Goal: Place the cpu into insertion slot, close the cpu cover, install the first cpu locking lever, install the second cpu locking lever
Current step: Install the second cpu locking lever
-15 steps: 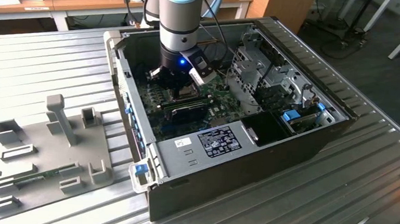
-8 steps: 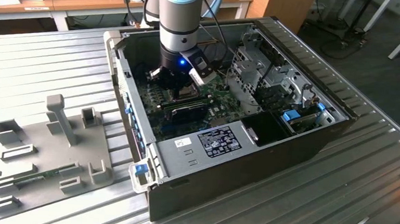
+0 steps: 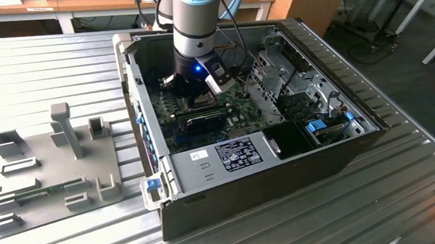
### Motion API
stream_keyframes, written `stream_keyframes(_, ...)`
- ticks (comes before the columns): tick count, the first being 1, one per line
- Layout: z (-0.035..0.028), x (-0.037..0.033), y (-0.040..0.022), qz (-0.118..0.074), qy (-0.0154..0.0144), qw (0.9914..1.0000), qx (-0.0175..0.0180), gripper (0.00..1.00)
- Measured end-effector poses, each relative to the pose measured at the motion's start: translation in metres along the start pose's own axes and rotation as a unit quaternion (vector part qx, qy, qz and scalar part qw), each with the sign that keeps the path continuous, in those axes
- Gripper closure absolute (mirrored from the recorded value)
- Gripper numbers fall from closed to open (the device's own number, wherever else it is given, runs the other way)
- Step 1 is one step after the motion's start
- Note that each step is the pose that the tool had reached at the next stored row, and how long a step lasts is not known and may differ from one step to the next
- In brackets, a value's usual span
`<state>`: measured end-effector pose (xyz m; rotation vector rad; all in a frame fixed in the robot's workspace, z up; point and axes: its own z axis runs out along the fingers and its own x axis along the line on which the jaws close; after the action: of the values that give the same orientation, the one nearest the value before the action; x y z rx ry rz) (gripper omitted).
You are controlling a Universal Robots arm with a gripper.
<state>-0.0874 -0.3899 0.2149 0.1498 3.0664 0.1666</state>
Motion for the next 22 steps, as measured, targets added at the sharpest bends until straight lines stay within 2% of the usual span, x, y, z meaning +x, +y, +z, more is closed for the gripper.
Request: stream_keyframes(22,0.003,0.0011,-0.0005,0.0,0.0,1.0,0.0001,0.9)
